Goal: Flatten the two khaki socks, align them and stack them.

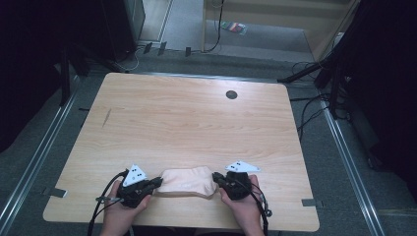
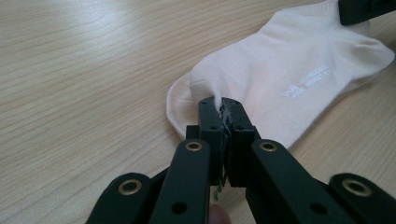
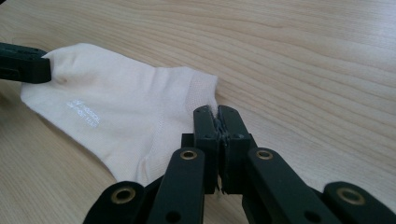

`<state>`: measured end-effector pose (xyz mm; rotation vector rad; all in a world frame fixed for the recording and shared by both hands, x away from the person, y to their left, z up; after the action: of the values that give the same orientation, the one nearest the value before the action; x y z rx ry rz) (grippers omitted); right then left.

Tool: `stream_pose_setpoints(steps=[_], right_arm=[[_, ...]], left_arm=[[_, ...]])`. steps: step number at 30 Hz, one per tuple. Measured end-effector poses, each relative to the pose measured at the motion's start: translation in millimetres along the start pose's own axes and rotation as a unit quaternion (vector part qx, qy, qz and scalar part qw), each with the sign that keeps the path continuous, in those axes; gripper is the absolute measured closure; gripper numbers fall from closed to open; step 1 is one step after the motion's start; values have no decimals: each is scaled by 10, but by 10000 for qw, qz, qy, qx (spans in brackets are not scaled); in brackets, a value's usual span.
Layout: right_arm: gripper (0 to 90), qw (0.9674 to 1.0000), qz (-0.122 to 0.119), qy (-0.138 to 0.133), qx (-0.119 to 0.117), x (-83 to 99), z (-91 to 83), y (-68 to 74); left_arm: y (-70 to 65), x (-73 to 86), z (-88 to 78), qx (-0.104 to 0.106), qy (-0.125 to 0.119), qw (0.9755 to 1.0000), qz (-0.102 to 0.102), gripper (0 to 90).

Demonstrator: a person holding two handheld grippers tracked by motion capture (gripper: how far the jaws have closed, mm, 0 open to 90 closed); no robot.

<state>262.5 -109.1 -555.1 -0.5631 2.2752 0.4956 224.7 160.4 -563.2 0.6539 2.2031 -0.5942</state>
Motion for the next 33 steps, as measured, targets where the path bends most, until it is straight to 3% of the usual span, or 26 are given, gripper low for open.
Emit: stream_pose_setpoints(steps=[7, 9, 10, 11, 13, 16, 18, 21, 24, 27, 30, 33], right_arm=[[872, 9999, -90, -37, -32, 23, 12, 26], [814, 9999, -88, -47, -72, 43, 29, 29], [736, 9998, -55, -94, -141, 46, 32, 34], [660, 9997, -18, -173, -156, 42, 24, 44], [618, 9993, -6, -302, -200, 27, 1, 57], [599, 9987, 51, -441, -268, 18, -28, 103], [602, 9984, 46, -530, -187, 24, -37, 143], [684, 9973, -6, -686, -261, 35, -67, 250], [698, 9979, -159, -514, -369, 78, -17, 345], [670, 9991, -276, -260, -186, 139, 69, 339], [662, 9995, -318, -30, -79, 201, 139, 287], [662, 9994, -343, -7, -49, 210, 130, 291]], left_arm=[[6, 35, 36, -118, 53, 9999, 53, 857], [6, 29, 35, -217, -17, 9998, 38, 752], [11, 17, 25, -265, -88, 9996, 18, 671], [13, 7, 9, -221, -157, 9996, 6, 641], [20, -12, -11, -179, -270, 9995, -57, 620], [27, -19, 0, -209, -306, 9993, -27, 652], [2, -30, -10, -252, -403, 9989, 46, 683], [-49, -63, -50, -285, -628, 9974, 190, 735], [-56, -35, 14, -217, -397, 9988, 202, 736], [-27, 32, 114, -158, -51, 9998, 92, 724], [-28, 42, 134, -200, 20, 9997, 126, 714], [-37, 59, 147, -173, 46, 9995, 256, 664]])
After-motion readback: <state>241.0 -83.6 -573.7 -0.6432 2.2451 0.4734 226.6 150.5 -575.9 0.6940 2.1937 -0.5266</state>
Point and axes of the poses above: each handheld gripper's, and its own axes: z roughly forward along the jaws, x roughly out of its underside, y roughly to its left, the point moved 4 cm from there along z, roughly forward along the jaws, and after that the axes turned 5 degrees about x, right-handed, at the moved point
